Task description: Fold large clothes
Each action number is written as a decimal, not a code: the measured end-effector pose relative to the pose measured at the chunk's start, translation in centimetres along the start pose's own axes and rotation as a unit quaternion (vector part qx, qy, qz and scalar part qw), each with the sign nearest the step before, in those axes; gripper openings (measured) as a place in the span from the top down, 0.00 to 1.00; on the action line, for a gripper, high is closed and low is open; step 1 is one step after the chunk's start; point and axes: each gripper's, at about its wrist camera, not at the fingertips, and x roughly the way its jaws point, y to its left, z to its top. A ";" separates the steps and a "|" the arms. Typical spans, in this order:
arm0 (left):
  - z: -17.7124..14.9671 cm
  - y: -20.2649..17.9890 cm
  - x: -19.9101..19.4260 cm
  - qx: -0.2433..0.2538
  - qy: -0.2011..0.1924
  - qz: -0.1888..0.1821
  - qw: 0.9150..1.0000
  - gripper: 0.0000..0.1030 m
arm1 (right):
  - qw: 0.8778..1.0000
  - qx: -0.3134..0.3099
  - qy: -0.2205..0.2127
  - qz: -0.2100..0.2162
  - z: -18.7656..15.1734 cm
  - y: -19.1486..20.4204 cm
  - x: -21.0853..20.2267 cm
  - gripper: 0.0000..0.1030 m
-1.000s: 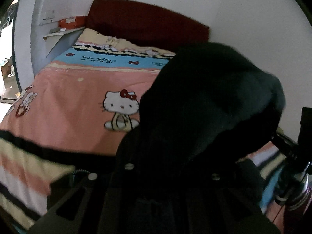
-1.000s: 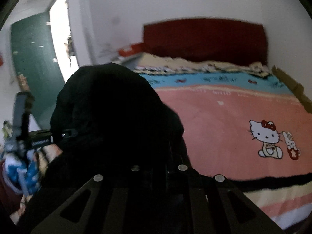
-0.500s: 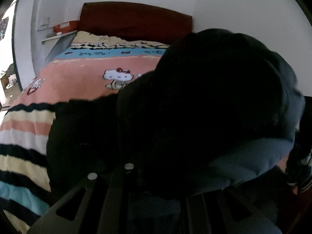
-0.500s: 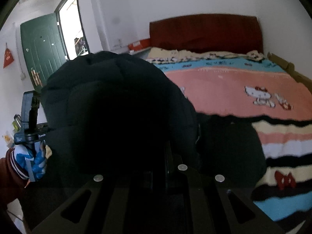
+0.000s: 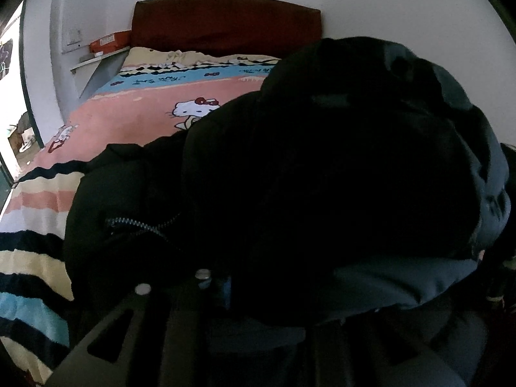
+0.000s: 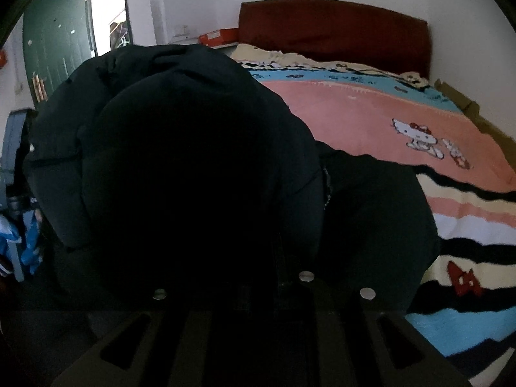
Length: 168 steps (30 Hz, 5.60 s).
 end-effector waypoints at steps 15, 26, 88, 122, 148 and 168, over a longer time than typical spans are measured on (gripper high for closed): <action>-2.8 0.4 -4.7 0.012 0.053 -0.013 0.998 0.56 | 1.000 0.013 0.015 -0.022 -2.7 -1.2 -4.4 0.41; 8.7 0.8 -5.8 -0.032 -0.006 -0.030 0.999 0.55 | 0.999 0.004 -0.022 -0.030 4.3 -1.2 -7.2 0.39; -0.9 -4.1 -1.4 0.032 0.030 -0.028 0.999 0.44 | 0.996 -0.038 0.075 0.010 1.3 5.6 -1.0 0.34; 7.8 -1.7 1.2 -0.010 0.001 0.002 1.000 0.43 | 0.999 -0.029 0.031 -0.024 8.9 4.3 0.4 0.30; 4.2 -2.4 6.2 0.013 0.041 0.042 0.998 0.42 | 0.995 -0.009 0.092 -0.039 5.7 5.0 6.9 0.29; -0.3 -4.4 3.2 0.016 0.032 0.054 0.998 0.40 | 0.995 -0.029 0.093 0.000 0.6 6.5 3.0 0.28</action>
